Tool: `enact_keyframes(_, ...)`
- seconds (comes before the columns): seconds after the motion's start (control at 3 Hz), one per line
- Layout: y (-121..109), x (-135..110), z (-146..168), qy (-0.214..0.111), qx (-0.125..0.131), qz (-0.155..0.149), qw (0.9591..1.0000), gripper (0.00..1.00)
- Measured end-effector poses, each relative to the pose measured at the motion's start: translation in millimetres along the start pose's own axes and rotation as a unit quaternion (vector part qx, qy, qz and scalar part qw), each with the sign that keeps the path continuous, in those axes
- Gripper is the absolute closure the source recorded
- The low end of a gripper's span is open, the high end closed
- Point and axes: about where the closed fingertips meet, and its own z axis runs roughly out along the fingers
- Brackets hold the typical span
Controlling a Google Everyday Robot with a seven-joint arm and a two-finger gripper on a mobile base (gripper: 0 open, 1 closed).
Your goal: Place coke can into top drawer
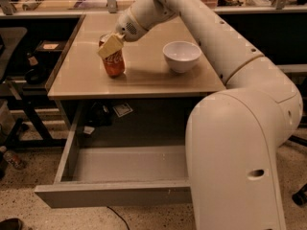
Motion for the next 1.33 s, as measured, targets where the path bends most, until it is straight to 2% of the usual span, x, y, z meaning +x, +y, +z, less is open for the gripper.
enact_keyframes(0.33,13,-1,-22,0.004,0.022,0.002,0.9998,1.0)
enact_keyframes(1.0,69,22,-62,0.017,0.059,0.048,0.9969,1.0)
enact_keyframes(1.33,97,34,-79,0.019,0.075,0.075,0.9942,1.0)
